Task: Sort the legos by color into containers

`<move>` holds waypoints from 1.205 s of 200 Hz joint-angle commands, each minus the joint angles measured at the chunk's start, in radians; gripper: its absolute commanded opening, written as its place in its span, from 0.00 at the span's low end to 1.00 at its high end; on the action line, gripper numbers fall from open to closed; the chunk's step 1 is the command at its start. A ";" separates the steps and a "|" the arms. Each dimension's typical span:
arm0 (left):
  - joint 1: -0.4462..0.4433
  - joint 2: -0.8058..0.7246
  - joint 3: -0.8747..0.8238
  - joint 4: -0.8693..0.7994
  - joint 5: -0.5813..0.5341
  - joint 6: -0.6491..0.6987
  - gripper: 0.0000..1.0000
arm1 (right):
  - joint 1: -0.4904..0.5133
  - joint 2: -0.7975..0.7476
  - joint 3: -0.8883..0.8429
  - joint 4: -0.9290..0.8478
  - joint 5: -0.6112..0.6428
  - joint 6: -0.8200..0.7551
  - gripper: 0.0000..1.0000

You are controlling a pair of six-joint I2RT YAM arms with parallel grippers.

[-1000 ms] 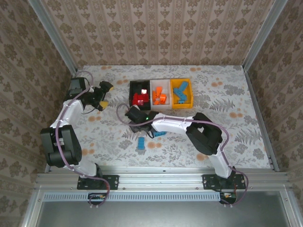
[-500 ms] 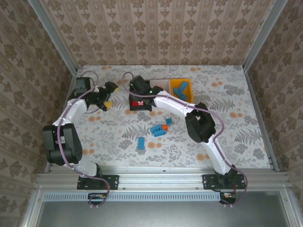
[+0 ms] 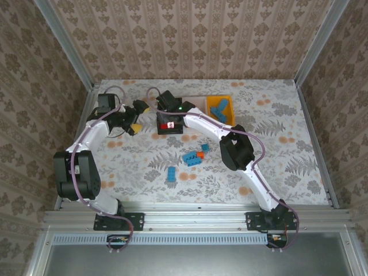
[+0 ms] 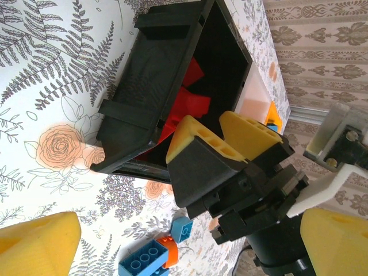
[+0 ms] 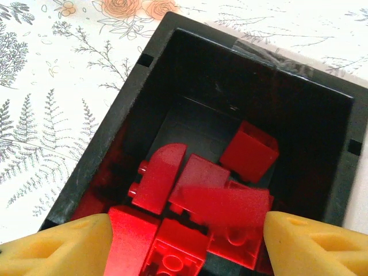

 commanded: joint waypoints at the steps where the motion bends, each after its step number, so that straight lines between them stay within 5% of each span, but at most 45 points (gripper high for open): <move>1: -0.005 -0.002 0.011 0.011 0.016 0.019 1.00 | 0.003 -0.120 -0.031 -0.014 0.055 -0.012 0.72; 57: -0.104 -0.012 0.025 0.000 0.024 0.041 1.00 | 0.012 -0.591 -0.748 0.245 0.138 0.141 0.68; 99: -0.290 0.028 0.076 -0.079 0.000 0.113 0.99 | 0.036 -0.773 -1.091 0.257 0.020 0.334 0.56; 152: -0.317 0.048 0.091 -0.112 -0.024 0.139 0.99 | 0.179 -0.741 -1.184 0.256 -0.011 0.418 0.82; 241: -0.313 0.033 0.088 -0.107 -0.019 0.134 0.99 | 0.206 -0.630 -1.144 0.201 0.006 0.457 0.88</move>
